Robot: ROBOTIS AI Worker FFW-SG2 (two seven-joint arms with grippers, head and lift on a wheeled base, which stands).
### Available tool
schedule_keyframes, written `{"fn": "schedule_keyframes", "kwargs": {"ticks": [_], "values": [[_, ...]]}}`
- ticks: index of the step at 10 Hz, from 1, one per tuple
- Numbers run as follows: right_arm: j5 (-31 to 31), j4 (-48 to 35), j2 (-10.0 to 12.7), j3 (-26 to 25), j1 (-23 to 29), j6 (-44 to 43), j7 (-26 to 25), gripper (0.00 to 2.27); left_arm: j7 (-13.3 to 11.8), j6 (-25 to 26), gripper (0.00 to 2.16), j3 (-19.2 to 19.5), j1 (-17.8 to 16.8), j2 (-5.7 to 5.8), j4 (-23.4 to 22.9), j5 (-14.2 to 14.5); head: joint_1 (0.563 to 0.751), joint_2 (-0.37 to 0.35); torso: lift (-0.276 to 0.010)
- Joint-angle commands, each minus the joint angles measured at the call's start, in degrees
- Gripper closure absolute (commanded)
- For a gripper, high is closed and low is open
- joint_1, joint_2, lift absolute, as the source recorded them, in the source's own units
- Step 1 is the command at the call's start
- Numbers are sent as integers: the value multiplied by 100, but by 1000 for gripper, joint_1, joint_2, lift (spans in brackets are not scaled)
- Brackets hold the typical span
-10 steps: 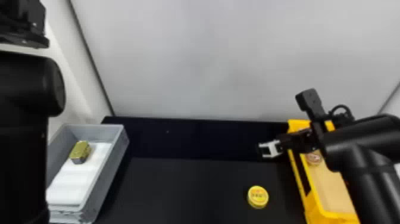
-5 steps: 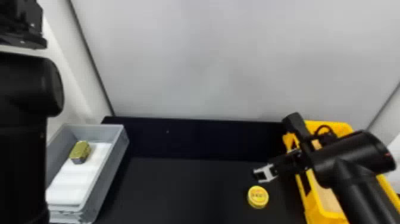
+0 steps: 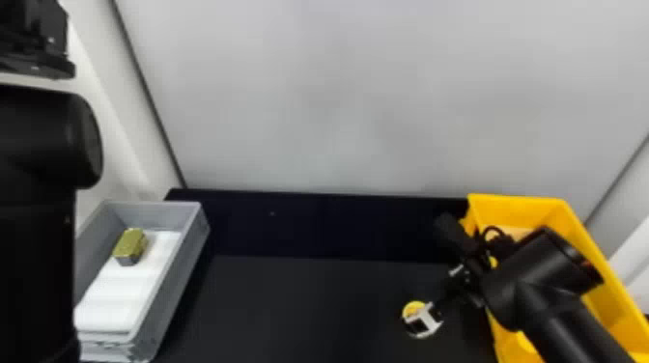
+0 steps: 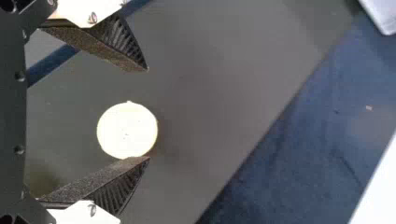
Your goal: Pick up the round yellow can and place it in the yellow rectangular box
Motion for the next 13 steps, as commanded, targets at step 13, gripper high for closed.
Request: {"fn": "schedule_keyframes", "kwargs": {"ticks": [13], "values": [[-2,784,-162,161,-183,-1159,-5,130,0,-133,266,-96,-99,-76,-27,2,663,54,-10]]}}
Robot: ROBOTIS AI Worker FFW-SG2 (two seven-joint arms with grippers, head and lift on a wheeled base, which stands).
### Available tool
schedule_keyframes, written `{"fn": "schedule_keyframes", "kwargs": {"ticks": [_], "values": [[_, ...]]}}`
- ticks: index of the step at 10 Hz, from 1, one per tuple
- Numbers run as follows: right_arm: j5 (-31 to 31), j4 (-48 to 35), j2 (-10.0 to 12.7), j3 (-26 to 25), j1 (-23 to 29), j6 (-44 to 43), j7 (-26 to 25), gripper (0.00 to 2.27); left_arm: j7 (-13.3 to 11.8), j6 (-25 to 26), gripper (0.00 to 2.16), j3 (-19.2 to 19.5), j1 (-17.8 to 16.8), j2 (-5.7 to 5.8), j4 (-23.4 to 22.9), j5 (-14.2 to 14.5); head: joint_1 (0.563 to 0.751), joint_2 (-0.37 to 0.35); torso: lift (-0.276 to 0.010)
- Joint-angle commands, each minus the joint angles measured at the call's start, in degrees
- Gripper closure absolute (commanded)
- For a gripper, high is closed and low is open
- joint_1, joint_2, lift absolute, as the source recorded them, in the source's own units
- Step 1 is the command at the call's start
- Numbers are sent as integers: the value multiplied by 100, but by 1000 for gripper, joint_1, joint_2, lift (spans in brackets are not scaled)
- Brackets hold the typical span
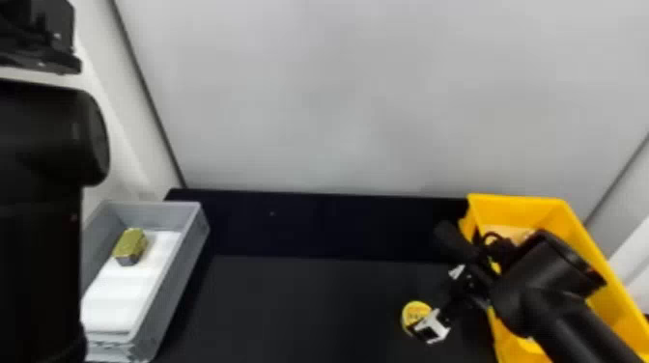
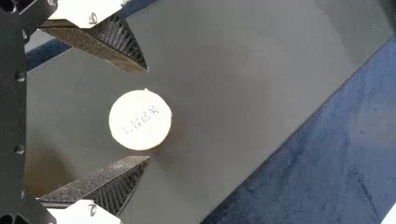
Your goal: Pick up the round yellow can and place it in the yellow rectangular box
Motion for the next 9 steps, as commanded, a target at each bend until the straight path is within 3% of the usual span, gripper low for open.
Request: {"fn": "schedule_keyframes", "kwargs": {"ticks": [1,9], "values": [[-6,161,83,-90,0,-204,-50,136,-3,-17,266,-11,-31,-13,-36,0,663,54,-10],[143,803,162,-170,-44,-943,-270,150,-21,-149,266,-73,-40,-48,-80,-9,663,54,-10]]}}
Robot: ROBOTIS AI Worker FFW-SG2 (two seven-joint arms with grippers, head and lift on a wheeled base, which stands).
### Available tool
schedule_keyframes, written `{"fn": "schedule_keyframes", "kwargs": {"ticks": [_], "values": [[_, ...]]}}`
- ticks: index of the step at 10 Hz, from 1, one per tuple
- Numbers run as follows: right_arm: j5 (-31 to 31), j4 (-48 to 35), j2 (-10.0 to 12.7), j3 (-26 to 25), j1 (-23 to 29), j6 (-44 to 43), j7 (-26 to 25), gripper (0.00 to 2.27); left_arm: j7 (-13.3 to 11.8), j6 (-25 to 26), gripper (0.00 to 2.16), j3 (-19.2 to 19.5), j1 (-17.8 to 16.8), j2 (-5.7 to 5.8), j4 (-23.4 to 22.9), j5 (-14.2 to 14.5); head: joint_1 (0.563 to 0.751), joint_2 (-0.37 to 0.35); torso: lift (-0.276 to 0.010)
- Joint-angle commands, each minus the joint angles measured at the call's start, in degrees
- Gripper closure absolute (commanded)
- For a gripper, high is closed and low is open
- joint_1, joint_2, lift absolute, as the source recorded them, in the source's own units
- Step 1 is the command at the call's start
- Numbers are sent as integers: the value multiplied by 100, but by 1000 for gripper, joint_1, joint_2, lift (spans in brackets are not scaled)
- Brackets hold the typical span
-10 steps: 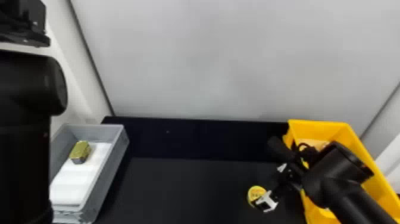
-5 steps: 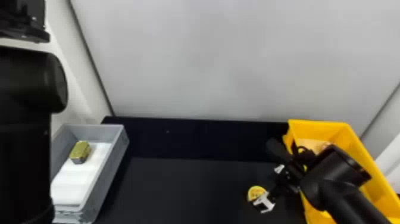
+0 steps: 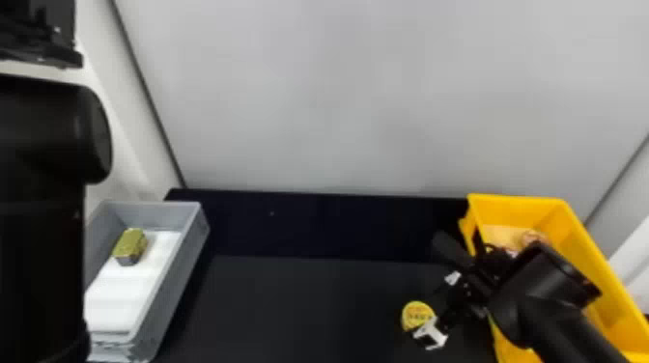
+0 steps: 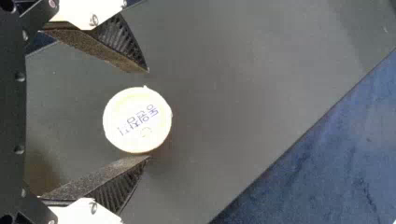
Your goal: Pick up the round yellow can and place it in the yellow rectangular box
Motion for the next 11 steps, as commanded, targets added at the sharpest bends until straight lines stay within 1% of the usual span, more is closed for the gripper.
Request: {"fn": "schedule_keyframes", "kwargs": {"ticks": [1,4,5,6,7,9,11], "values": [[39,179,5,2,-33,-193,-46,151,-8,-63,266,-3,7,-26,-4,-1,663,54,-10],[56,293,14,20,-24,-255,-99,165,-8,-89,266,-3,16,-43,-4,8,663,54,-10],[56,302,14,38,-24,-255,-99,220,-8,-89,266,-3,16,-34,-22,-1,663,54,-10],[56,302,14,46,-24,-263,-107,377,-8,-98,266,-3,16,-34,-22,8,663,54,-10],[56,249,14,46,-7,-246,-125,596,-8,-98,266,14,42,-43,-31,8,663,54,-10],[65,74,-12,46,55,-167,-81,694,-8,-89,266,23,60,-34,-39,8,663,54,-10],[74,-14,-30,46,64,-123,7,699,-17,-72,266,23,60,-26,-48,8,663,54,-10]]}}
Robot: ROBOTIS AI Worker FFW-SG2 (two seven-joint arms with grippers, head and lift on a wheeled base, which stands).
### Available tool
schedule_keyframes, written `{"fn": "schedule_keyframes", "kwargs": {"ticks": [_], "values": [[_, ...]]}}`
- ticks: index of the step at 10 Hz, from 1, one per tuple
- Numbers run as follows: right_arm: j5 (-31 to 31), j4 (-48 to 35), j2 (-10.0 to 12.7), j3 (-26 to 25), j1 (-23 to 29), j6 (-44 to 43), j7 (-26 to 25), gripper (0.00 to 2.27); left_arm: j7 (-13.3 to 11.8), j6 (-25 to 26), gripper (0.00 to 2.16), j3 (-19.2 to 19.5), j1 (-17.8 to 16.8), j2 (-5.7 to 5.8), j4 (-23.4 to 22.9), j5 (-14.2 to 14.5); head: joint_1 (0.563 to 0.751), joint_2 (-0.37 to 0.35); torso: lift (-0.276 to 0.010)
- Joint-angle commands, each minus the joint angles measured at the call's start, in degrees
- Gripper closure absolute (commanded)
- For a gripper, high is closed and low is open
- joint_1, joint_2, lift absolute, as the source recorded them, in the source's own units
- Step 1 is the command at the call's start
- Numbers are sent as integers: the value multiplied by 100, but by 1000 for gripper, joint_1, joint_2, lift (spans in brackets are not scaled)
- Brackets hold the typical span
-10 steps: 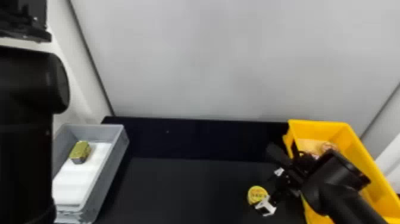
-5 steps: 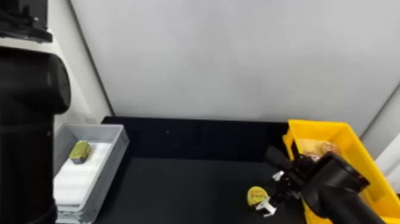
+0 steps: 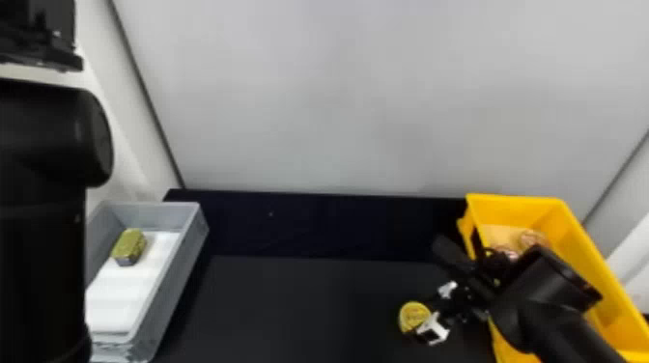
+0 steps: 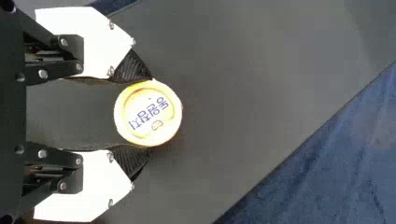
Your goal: Pick up the round yellow can and place it in the yellow rectangular box
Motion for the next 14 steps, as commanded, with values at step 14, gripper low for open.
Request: {"fn": "schedule_keyframes", "kwargs": {"ticks": [14], "values": [[1431,-3928,-214,-1179,266,1600,453,694,-27,204,266,-34,-9,138,-58,9,663,54,-10]]}}
